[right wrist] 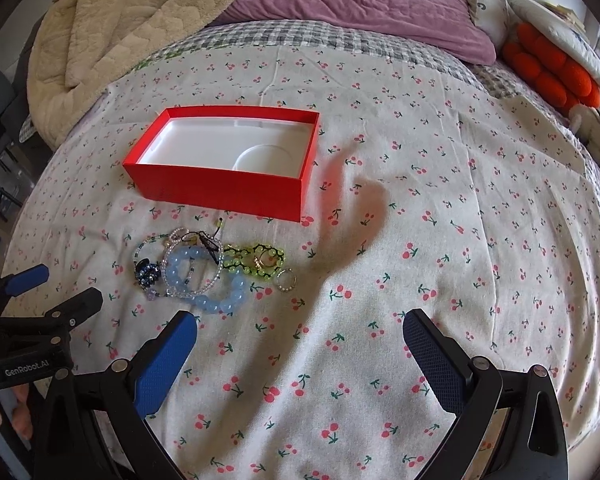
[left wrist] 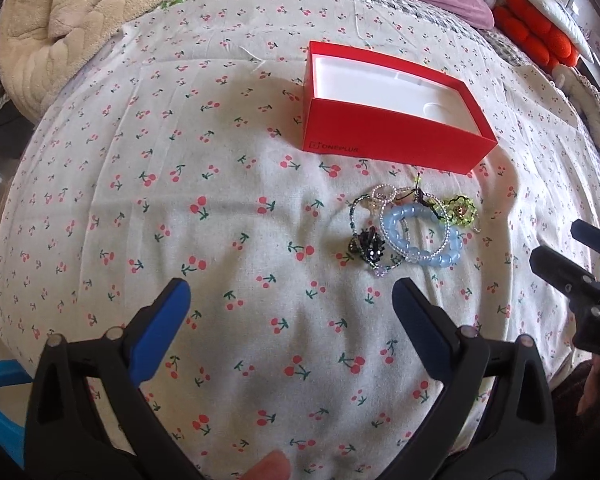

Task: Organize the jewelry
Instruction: 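Reach the left gripper into the pile and grasp the green-beaded bracelet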

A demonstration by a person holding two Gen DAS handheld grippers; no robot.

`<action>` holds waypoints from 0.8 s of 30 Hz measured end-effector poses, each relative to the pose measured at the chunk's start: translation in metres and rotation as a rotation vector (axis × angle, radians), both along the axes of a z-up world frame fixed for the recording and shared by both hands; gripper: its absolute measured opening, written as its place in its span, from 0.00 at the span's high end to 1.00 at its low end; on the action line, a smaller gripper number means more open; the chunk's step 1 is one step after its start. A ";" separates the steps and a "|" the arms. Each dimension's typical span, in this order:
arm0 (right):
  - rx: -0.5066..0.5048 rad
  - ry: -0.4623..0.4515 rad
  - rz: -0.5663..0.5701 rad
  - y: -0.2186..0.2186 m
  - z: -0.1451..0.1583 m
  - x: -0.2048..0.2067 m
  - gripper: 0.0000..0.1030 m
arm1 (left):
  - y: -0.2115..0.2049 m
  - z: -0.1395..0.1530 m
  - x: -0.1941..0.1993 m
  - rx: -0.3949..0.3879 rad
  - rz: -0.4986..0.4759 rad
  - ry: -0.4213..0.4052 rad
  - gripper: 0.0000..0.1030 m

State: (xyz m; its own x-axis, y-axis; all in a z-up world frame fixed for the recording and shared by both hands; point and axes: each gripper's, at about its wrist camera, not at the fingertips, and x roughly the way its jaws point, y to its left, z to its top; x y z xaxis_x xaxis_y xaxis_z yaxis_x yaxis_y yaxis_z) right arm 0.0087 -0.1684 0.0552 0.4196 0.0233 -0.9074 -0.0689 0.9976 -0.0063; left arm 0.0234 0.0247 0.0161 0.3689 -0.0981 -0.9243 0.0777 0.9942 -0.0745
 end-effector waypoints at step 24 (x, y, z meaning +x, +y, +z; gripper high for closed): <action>0.406 0.270 -0.049 -0.031 -0.061 0.090 0.52 | -0.022 -0.044 0.069 -0.255 -0.162 0.159 0.83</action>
State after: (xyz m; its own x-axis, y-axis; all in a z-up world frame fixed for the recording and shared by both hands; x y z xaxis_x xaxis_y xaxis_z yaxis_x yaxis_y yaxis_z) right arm 0.0991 -0.1994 -0.0063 0.1800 0.3842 -0.9055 0.0327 0.9177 0.3959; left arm 0.0922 0.0023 -0.0284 0.1827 -0.3788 -0.9073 0.2005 0.9178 -0.3428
